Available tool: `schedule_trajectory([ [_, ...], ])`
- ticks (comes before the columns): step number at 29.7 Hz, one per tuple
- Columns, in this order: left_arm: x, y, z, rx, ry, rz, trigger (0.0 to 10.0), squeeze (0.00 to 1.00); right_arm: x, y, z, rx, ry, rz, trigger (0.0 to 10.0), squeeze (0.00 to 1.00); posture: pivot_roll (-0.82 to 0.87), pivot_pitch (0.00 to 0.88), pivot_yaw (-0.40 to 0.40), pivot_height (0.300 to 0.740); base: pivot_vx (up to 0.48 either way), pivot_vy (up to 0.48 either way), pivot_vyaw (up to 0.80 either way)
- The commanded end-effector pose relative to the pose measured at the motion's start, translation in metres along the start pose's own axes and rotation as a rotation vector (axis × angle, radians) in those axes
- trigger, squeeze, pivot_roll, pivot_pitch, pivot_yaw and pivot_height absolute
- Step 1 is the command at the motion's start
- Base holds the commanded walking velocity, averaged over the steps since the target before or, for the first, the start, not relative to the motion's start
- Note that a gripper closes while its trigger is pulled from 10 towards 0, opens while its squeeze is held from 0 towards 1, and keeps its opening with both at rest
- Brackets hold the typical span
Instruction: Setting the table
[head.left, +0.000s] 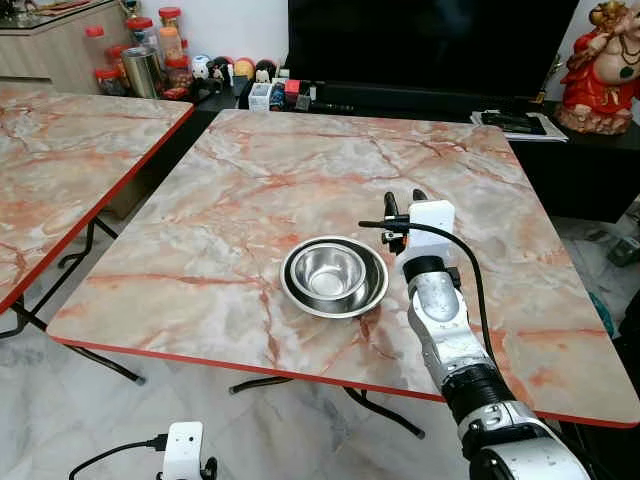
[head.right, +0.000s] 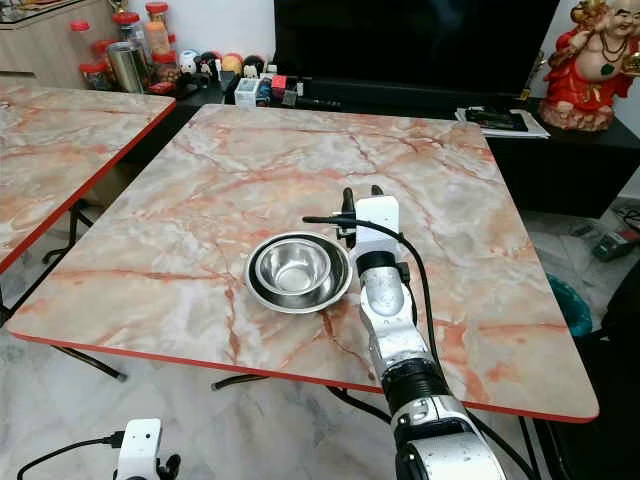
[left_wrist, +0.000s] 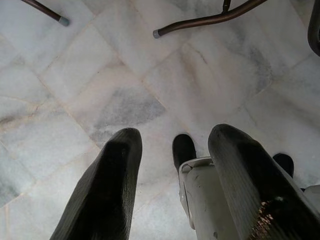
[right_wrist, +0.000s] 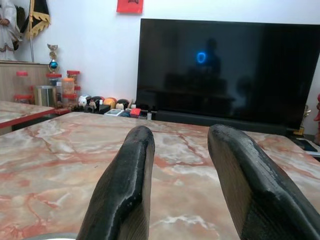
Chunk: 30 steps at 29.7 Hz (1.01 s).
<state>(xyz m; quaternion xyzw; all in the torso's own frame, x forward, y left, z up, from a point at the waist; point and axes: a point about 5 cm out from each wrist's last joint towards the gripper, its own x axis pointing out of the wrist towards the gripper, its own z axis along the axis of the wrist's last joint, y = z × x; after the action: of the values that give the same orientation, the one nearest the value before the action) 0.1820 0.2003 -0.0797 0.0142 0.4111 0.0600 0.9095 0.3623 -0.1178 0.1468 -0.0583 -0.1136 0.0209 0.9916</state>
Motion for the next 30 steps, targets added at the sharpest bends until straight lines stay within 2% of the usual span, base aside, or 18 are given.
schedule_trajectory([
  [1,0.0003,0.0043,0.0023,-0.016,-0.011,0.016,10.0,0.0,-0.0002,-0.0029,0.004,0.013,-0.024,-0.023,10.0,0.0,-0.03,0.0,-0.019,0.74,0.0,0.0,0.0],
  [8,0.0003,0.0037,0.0023,-0.018,-0.011,0.013,10.0,0.0,-0.0008,-0.0038,0.0048,0.007,-0.031,-0.031,10.0,0.0,-0.03,0.0,-0.019,0.74,0.0,0.182,0.0],
  [30,0.0008,0.0042,0.0046,-0.018,-0.019,0.012,10.0,0.0,-0.0013,0.0025,0.0074,0.026,-0.036,-0.028,10.0,0.0,-0.03,0.0,-0.015,0.74,0.0,0.476,0.0],
])
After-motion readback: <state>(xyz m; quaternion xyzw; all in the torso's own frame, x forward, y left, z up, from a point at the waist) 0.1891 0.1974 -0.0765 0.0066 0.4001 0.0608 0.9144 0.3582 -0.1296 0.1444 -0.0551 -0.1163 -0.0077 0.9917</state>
